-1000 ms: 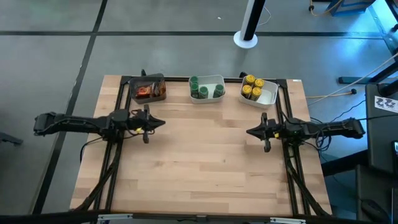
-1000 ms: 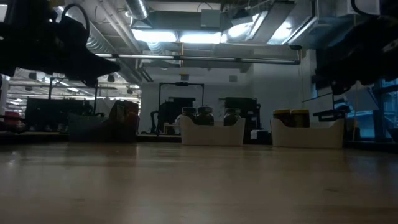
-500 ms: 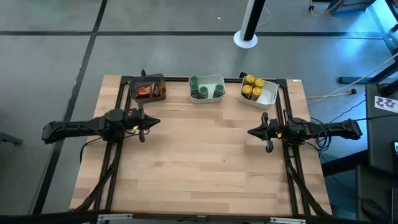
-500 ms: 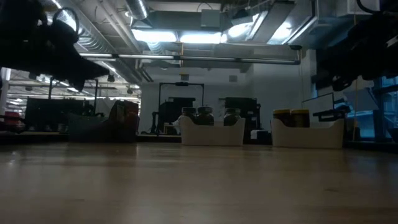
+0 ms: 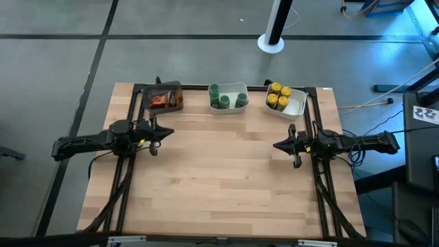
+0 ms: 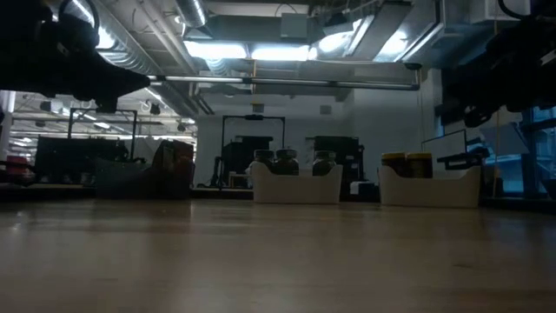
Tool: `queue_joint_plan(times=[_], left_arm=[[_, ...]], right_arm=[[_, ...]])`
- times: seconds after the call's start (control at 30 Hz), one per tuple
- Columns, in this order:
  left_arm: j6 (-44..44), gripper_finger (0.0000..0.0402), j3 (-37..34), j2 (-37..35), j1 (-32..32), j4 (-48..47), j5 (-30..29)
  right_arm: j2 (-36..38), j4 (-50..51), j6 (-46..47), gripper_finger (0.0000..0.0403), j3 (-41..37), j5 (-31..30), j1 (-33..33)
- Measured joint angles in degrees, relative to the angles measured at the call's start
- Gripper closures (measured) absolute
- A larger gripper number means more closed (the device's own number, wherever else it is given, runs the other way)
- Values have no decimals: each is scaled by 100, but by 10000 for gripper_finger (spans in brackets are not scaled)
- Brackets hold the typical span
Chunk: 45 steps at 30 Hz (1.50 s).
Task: Sort spices by type
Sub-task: Return to home position
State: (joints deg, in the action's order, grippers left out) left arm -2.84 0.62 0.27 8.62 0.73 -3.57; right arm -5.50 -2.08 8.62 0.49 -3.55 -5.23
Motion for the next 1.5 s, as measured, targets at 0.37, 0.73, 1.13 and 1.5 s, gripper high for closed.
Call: queue_joint_plan(times=[0.37,0.73,1.13,1.5], left_arm=[[176,400,2,0,0,-4,1],[176,400,4,0,0,-9,-1],[176,400,4,0,0,-10,-1],[176,400,4,2,0,-11,-3]], right_arm=[[1,-28,2,396,-1,-9,0],[2,-64,4,396,-2,-9,0],[2,-73,5,396,-2,-8,0],[0,-76,7,396,-2,-7,0]])
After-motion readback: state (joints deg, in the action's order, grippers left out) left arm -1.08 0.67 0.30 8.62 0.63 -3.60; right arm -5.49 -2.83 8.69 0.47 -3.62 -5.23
